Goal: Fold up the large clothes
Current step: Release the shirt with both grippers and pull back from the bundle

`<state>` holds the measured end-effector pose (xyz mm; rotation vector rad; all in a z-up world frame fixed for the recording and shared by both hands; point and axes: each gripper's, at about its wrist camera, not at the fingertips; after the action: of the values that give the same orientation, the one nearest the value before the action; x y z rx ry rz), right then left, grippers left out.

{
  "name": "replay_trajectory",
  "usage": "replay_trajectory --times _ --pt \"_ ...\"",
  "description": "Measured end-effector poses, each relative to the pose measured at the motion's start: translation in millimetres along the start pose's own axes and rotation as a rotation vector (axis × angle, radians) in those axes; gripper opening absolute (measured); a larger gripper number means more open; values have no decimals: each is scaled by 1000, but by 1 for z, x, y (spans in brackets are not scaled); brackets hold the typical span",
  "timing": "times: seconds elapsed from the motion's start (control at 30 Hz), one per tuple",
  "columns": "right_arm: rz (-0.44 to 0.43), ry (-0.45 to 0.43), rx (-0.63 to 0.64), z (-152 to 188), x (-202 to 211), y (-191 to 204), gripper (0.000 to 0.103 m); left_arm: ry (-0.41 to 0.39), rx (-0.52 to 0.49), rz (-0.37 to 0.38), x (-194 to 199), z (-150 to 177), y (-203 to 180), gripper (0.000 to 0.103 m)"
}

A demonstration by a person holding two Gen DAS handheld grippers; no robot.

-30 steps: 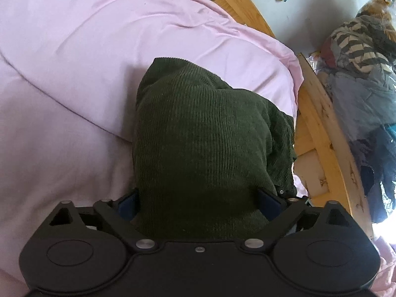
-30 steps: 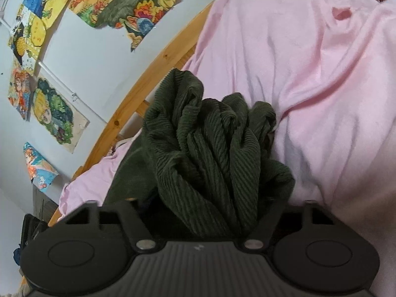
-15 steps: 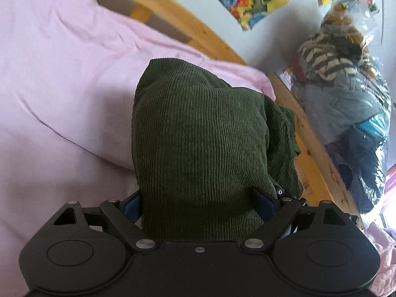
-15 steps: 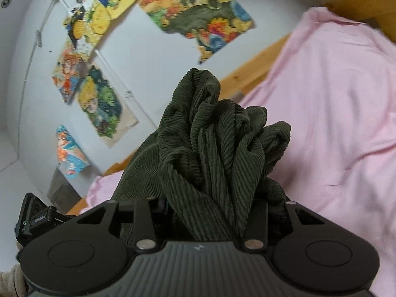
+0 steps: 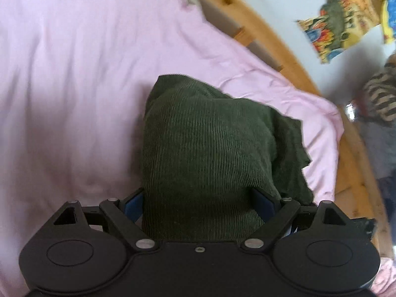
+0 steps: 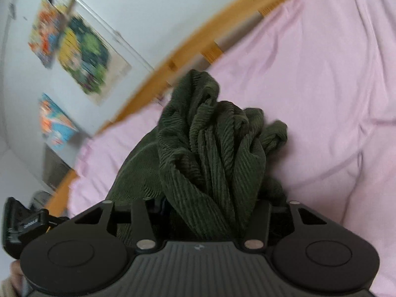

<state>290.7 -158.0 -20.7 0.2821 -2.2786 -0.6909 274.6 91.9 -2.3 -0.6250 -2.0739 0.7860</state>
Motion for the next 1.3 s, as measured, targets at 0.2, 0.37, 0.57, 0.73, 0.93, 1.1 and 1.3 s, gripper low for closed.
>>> replay_trajectory --times 0.2,0.37,0.57,0.73,0.93,1.1,1.3 --pt "27 -7 -17 3 8 -13 89 -36 -89 -49 4 9 -21 94" --pt "51 -65 73 7 42 -8 102 -105 -115 -161 16 24 -52 101" --pt "66 -174 181 8 94 14 103 -198 -181 -202 46 51 -87 102" --pt "66 -286 270 12 145 33 103 -303 -231 -242 79 76 -120 102" --pt "43 -391 327 22 196 53 103 -348 -323 -299 122 100 -152 102" --pt "32 -460 387 37 239 69 103 -407 -422 -343 158 134 -175 102" --pt "57 -494 460 63 284 76 103 -415 -452 -370 181 176 -183 102"
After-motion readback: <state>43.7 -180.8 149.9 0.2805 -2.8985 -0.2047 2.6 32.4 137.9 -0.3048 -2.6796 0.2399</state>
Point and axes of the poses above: each gripper's, at about its wrist camera, not at the fingertips, and x roughly against the way its jaws point, y to its left, z to its underside, and after that the axes turned 12 degrees about z, right-handed
